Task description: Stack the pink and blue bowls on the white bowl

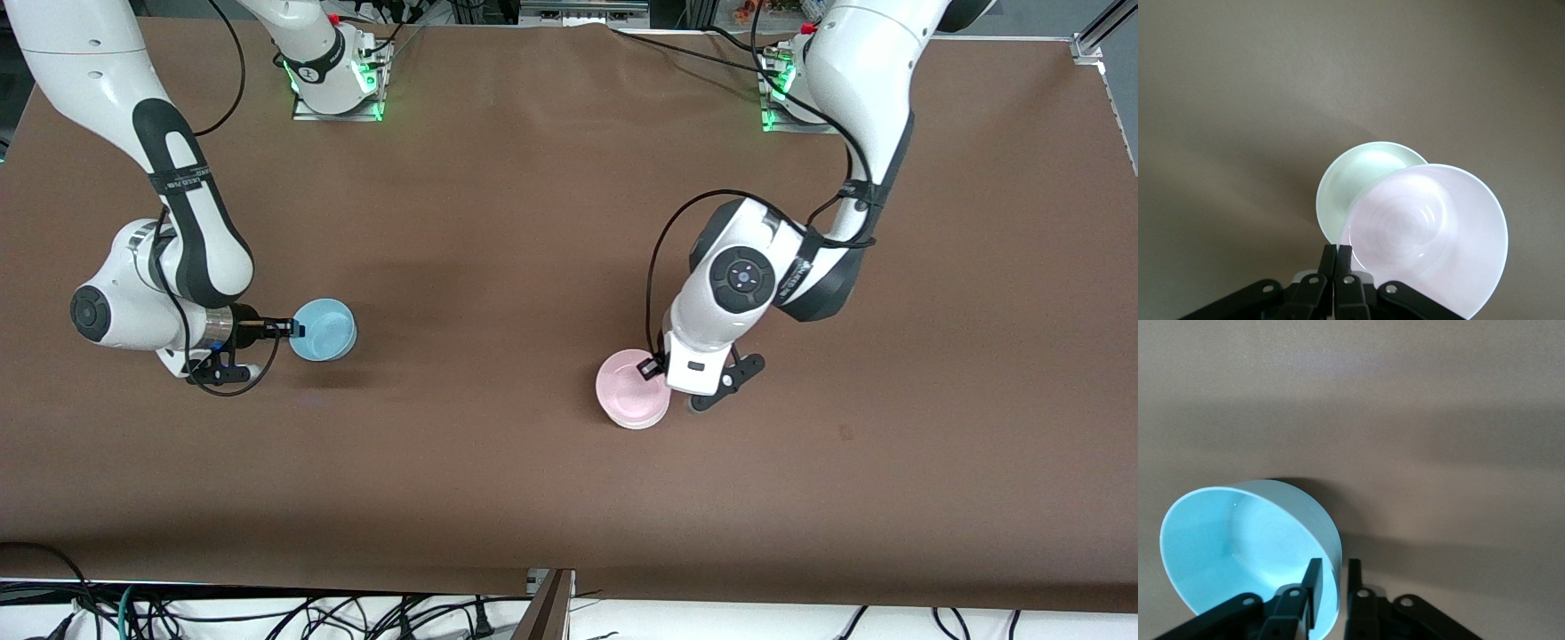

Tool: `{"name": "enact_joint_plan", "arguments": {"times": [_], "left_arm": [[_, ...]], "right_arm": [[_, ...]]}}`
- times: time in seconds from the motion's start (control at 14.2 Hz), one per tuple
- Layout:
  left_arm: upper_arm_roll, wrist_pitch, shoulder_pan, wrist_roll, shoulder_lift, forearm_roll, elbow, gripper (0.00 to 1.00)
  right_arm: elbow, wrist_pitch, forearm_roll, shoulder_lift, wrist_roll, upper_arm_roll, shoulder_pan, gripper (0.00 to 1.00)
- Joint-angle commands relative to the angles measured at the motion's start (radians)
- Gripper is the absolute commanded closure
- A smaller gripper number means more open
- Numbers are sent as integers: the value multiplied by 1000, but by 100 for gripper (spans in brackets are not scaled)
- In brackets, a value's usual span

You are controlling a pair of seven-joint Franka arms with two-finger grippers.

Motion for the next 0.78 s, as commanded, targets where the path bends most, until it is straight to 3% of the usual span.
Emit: {"name": "enact_joint_plan", "arguments": {"times": [0.0, 0.14, 0.49, 0.71], "left_arm": [[16, 9, -9, -15, 14, -1, 10, 100], [16, 9, -13, -14, 14, 0, 3, 100], [19, 21, -12, -15, 35, 24, -2, 100], [21, 74, -17, -20, 52, 24, -17, 100]], "right_arm": [[5, -9, 22, -3, -56, 5, -2, 91], [5, -10, 22, -3, -82, 7, -2, 100], [82, -96, 25, -3, -71, 16, -2, 100], [139, -164, 51, -5, -42, 62, -2, 100]]}}
